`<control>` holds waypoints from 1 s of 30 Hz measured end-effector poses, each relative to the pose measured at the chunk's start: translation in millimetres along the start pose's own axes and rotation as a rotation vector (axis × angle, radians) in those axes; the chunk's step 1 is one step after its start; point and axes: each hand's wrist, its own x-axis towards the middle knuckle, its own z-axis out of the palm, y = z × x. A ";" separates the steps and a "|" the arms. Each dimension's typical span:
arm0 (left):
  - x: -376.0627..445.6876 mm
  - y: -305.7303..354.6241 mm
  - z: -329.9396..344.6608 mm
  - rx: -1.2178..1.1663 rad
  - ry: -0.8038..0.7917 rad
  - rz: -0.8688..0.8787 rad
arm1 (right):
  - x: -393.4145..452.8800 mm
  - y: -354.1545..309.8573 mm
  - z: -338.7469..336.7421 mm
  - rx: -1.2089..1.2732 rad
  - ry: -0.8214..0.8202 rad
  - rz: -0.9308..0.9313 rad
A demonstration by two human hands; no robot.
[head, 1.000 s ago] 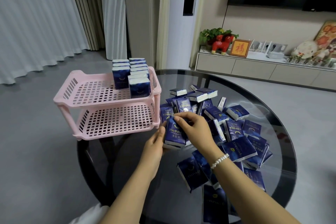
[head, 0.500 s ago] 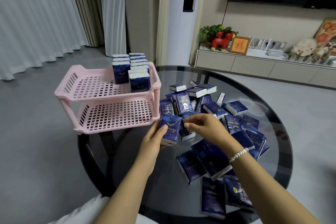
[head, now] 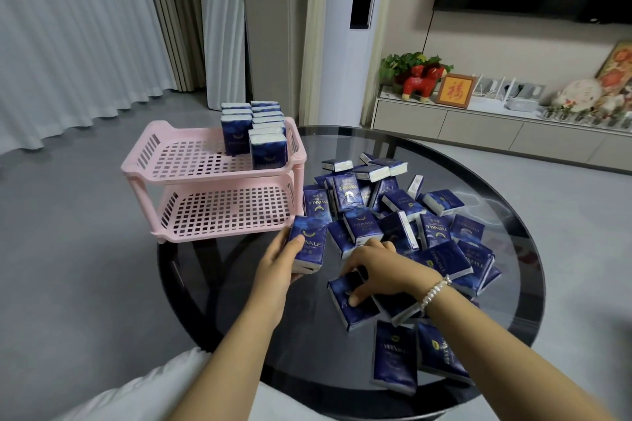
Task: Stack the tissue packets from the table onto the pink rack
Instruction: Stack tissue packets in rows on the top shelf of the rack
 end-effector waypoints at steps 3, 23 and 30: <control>1.8 -1.7 -1.1 0.013 0.010 0.010 | 0.8 -2.3 0.5 0.066 0.057 0.014; 3.9 -5.3 -1.7 0.047 -0.115 0.037 | 7.1 -29.1 -11.6 0.980 0.480 -0.129; -1.6 -1.5 1.0 0.116 -0.229 0.118 | 9.4 -38.7 -19.8 0.898 0.517 -0.123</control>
